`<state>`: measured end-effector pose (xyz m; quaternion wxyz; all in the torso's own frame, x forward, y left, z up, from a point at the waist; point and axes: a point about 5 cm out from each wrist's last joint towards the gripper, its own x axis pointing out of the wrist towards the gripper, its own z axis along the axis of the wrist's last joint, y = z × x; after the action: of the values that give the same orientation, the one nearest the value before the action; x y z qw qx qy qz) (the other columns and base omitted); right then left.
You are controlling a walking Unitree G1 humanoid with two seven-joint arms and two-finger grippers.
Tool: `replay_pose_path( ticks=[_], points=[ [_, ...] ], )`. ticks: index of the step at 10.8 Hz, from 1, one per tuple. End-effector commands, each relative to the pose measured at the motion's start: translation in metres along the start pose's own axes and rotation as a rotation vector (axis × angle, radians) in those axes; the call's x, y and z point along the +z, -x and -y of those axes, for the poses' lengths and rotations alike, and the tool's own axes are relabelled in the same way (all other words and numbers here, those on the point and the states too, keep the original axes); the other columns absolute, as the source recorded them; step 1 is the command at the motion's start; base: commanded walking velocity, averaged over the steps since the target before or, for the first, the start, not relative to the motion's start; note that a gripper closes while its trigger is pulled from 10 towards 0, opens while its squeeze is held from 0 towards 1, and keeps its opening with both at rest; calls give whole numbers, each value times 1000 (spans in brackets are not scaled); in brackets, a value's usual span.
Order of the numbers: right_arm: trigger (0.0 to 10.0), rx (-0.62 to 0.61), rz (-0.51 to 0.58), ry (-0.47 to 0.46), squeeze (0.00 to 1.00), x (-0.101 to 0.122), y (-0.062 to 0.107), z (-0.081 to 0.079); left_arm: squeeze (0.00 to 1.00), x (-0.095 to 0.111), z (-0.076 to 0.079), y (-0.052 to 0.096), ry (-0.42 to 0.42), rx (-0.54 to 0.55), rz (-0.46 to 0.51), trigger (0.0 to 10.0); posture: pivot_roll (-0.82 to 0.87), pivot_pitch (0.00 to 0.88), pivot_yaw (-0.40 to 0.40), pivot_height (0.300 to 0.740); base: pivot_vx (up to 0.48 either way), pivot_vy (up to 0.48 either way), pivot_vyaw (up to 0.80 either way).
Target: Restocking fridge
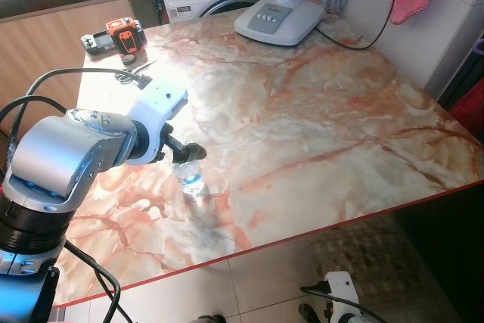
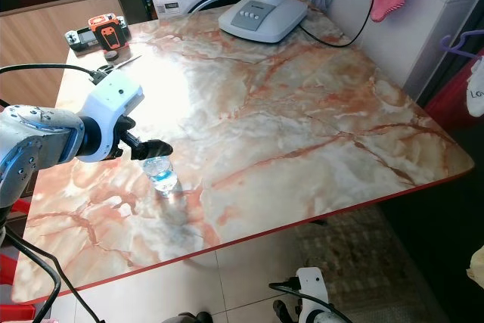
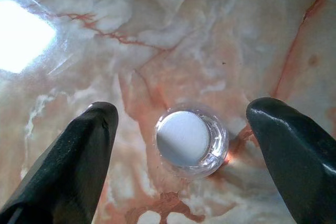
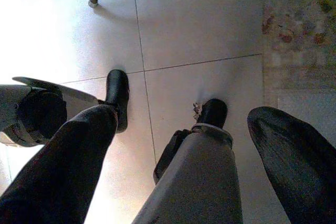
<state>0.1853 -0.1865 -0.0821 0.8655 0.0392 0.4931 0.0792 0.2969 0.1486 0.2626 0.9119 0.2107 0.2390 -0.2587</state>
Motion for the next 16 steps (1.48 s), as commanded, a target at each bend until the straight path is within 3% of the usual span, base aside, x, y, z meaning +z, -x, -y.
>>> replay_pose_path(
  ticks=[1, 2, 4, 5, 7, 8, 9, 10, 11, 12, 13, 14, 15, 16],
  points=[
    [10000, 11, -19, -1, 0, -4, -1, -3, 0, -6, -7, 2, 24, 37, -25, 7373, 114, 105, 75, 740, 0, 0, 0],
    [10000, 13, -21, 0, 0, -4, -1, -3, 0, -9, -8, 2, 21, 46, -38, 8314, 115, 105, 74, 740, 0, 0, 0],
    [10000, 14, -21, 2, 0, -4, 0, -3, 0, -12, -8, 0, 21, 47, -49, 8118, 113, 107, 73, 740, 0, 0, 0],
    [10000, 14, -22, 3, 0, -4, 0, -3, 0, -13, -7, 0, 17, 49, -53, 7569, 113, 107, 73, 740, 0, 0, 0],
    [10000, 14, -23, 5, 0, -4, 0, -2, 0, -13, -7, 0, 15, 47, -53, 4510, 114, 108, 72, 740, 0, 0, 0],
    [10000, 16, -23, 5, 0, -4, 0, -2, 0, -14, -6, -1, 13, 45, -51, 7961, 113, 108, 71, 740, 0, 0, 0],
    [10000, 16, -23, 5, 0, -4, 0, -2, 0, -13, -6, -1, 12, 43, -49, 10000, 113, 108, 71, 740, 0, 0, 0],
    [10000, 17, -23, 6, 0, -4, 0, -2, 0, -14, -6, -1, 9, 43, -49, 8471, 115, 107, 70, 740, 0, 0, 0],
    [10000, 18, -24, 7, 0, -4, 0, -2, 0, -14, -6, -1, 10, 44, -48, 2745, 113, 107, 70, 740, 0, 0, 0],
    [10000, 18, -24, 7, 0, -4, 0, -2, 0, -14, -5, -1, 9, 38, -47, 0, 113, 108, 69, 740, 0, 0, 0],
    [10000, 19, -24, 8, 0, -4, 0, -2, 0, -14, -4, -1, 11, 37, -45, 0, 113, 108, 69, 740, 0, 0, 0],
    [10000, 20, -25, 7, 0, -4, 0, -2, 0, -14, -4, -1, 10, 36, -45, 5529, 112, 109, 69, 740, 0, 0, 0],
    [10000, 19, -25, 7, 0, -4, 0, -2, 0, -14, -4, -1, 13, 35, -45, 10000, 111, 110, 69, 740, 0, 0, 0],
    [10000, 20, -26, 6, 0, -4, 0, -2, 0, -15, -4, -2, 13, 35, -46, 10000, 109, 111, 69, 740, 0, 0, 0]
  ],
)
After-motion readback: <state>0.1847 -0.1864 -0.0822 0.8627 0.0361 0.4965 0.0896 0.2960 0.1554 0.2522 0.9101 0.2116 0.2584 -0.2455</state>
